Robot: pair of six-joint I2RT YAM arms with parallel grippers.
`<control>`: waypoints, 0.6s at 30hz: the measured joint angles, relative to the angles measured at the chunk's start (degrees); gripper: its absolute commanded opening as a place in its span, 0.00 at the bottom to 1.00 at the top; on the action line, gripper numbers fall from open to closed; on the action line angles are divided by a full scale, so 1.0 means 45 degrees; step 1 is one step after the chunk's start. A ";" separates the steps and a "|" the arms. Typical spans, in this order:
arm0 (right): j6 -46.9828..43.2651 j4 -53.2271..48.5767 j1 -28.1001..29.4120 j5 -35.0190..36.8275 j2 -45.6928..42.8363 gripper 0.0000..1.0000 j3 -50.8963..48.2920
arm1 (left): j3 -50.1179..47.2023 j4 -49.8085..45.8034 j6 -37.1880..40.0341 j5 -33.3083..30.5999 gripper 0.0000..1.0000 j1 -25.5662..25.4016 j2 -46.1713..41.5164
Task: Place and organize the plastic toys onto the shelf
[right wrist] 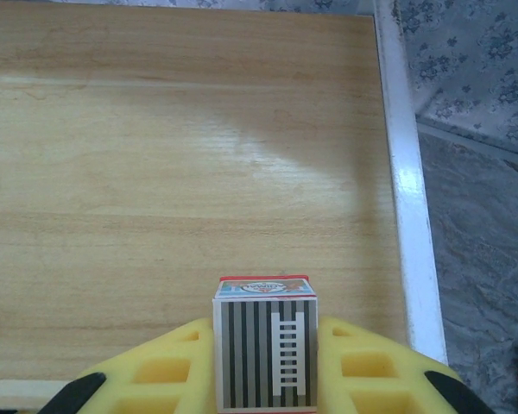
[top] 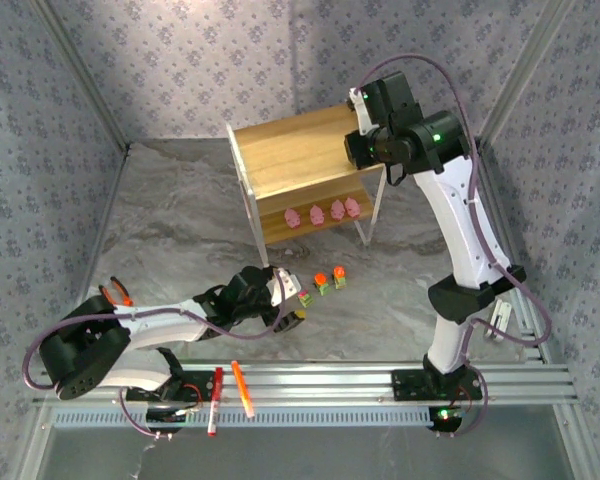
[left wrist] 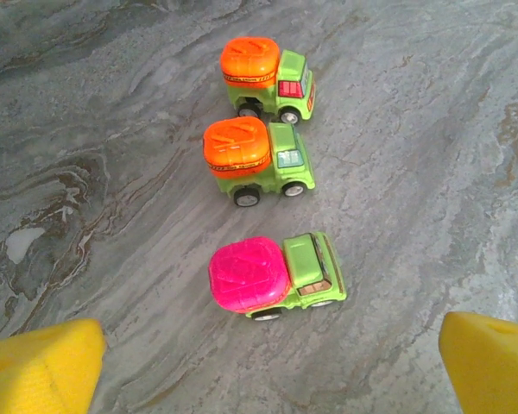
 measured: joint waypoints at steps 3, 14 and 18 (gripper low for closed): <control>0.0000 0.0005 -0.0087 -0.0049 0.0165 0.26 0.0005 | 0.0000 0.0044 0.0034 -0.0005 1.00 0.0000 0.0000; 0.0000 -0.0073 -0.0316 -0.0228 0.0680 0.26 0.0583 | -0.0005 0.0073 0.0034 -0.0049 0.99 0.0005 0.0000; -0.0005 -0.0170 -0.0418 -0.0282 0.0743 0.27 0.0670 | -0.0005 0.0097 0.0034 -0.0049 1.00 0.0005 0.0000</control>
